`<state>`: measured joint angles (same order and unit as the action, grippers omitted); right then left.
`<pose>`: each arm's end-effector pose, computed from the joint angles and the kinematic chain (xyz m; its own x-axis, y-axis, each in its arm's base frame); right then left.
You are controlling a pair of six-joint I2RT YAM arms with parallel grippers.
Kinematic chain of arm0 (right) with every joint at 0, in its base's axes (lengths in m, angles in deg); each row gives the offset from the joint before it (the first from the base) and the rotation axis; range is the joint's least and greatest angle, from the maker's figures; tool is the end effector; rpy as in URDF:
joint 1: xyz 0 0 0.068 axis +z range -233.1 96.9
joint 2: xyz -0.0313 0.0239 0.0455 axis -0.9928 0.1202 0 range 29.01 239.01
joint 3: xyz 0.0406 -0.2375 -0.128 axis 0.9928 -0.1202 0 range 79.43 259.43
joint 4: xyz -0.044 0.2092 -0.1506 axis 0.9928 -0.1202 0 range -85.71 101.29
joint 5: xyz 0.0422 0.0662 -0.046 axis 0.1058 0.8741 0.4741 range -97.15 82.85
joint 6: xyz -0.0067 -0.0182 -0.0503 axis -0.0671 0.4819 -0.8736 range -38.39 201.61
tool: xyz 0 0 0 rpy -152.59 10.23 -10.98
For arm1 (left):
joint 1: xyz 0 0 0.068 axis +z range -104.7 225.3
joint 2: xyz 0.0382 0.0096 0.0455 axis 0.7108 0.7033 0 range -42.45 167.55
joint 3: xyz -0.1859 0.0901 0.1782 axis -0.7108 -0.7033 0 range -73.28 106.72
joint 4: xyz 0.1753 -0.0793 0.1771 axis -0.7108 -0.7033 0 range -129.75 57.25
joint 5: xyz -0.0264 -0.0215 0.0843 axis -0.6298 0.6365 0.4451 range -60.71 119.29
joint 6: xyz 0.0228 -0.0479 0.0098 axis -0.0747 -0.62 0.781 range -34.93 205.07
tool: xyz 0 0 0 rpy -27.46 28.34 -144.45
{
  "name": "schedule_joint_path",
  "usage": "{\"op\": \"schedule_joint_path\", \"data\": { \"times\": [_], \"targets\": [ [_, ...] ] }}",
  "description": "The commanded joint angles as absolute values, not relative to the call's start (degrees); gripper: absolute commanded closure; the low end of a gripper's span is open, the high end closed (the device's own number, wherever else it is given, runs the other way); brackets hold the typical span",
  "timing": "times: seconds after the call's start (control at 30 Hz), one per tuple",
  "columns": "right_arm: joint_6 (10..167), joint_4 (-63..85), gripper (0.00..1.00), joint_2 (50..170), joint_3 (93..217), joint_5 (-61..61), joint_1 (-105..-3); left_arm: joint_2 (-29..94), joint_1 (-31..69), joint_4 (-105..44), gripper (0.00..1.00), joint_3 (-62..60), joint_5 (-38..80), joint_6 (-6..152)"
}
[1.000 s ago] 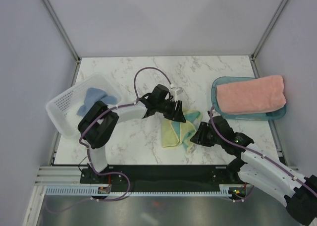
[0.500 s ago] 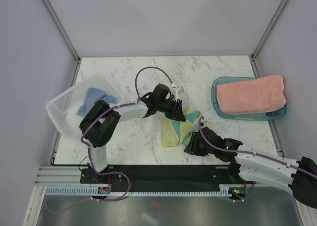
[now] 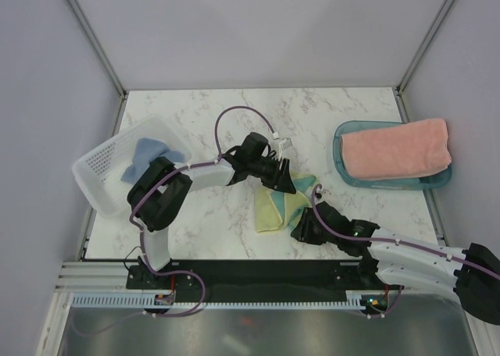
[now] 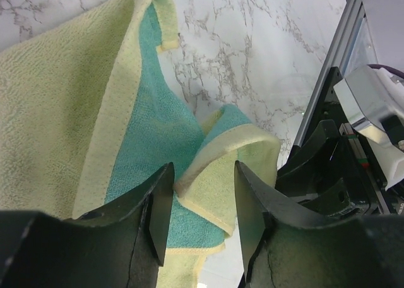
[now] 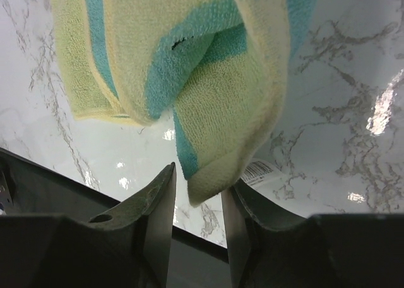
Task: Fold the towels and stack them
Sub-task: Flatten out the crumpled towel
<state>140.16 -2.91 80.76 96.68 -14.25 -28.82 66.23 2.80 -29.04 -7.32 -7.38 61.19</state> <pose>0.0998 0.1312 0.1494 -0.8755 0.2325 -0.4236 -0.0214 0.8571 0.5146 0.2842 -0.2893 0.1768 -0.7822 0.2765 -0.5583 0.6205 0.4264 -0.6582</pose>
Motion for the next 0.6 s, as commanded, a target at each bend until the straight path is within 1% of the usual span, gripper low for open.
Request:
{"op": "schedule_joint_path", "data": {
  "times": [0.0,0.17,0.33,0.57],
  "targets": [
    [140.59,-1.55,0.59,79.72,96.3,-16.65,-28.43,67.24,2.68,-26.07,0.5,-7.36,-10.7,63.89],
    [141.2,-1.63,0.59,80.25,95.6,-16.21,-28.17,67.15,2.68,-25.89,0.53,-8.15,-10.61,64.41],
    [142.52,-1.72,0.6,79.37,94.98,-16.12,-27.2,67.67,2.68,-25.89,0.6,-8.15,-11.05,64.06],
    [144.1,0.04,0.64,77.44,93.49,-16.91,-26.06,68.29,2.68,-25.89,0.81,-7.53,-11.4,63.54]
  ]
}}
